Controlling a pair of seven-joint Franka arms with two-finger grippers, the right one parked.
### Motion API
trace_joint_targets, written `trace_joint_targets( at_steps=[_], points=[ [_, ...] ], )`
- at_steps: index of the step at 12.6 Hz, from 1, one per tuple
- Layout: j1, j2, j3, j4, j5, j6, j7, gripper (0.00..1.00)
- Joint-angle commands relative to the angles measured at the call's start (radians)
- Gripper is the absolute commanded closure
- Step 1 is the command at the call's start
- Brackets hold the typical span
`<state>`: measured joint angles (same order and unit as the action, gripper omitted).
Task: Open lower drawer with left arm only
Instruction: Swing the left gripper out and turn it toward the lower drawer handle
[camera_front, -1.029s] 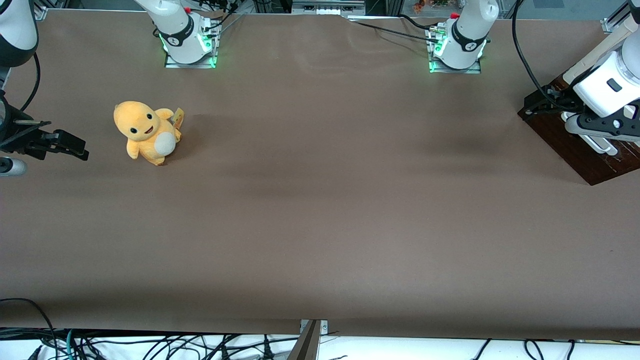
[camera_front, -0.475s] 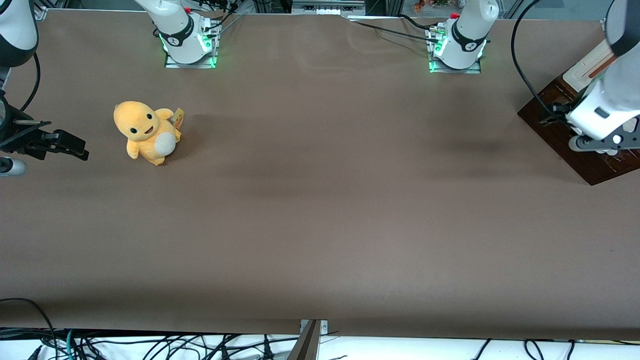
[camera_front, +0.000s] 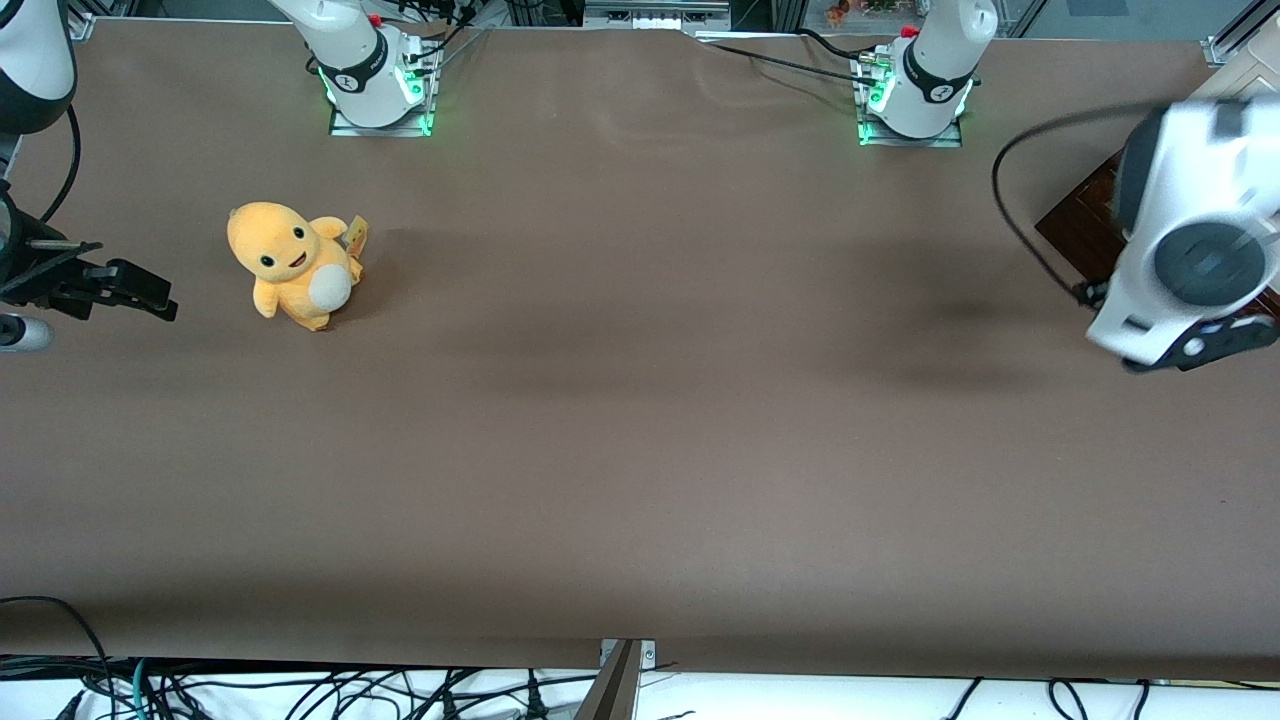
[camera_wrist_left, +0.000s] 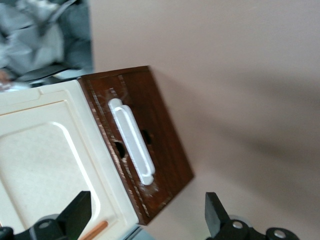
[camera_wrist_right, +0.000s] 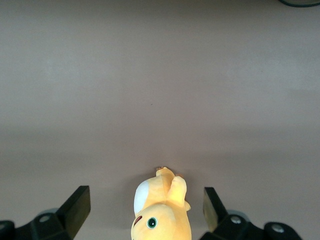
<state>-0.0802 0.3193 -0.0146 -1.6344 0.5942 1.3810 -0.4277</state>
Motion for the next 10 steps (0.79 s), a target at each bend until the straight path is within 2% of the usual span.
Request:
trace_joint_targets(
  at_steps=[1,4,6,7,10],
  points=[
    [-0.003,0.143,-0.001,0.010,0.139,-0.132,-0.156,0.00],
    [0.008,0.192,0.001,-0.082,0.220,-0.168,-0.302,0.00],
    [0.013,0.196,-0.001,-0.245,0.347,-0.116,-0.534,0.00],
    [0.034,0.202,0.001,-0.280,0.374,-0.076,-0.584,0.00],
    [0.072,0.234,0.002,-0.307,0.388,-0.069,-0.621,0.00]
  ],
)
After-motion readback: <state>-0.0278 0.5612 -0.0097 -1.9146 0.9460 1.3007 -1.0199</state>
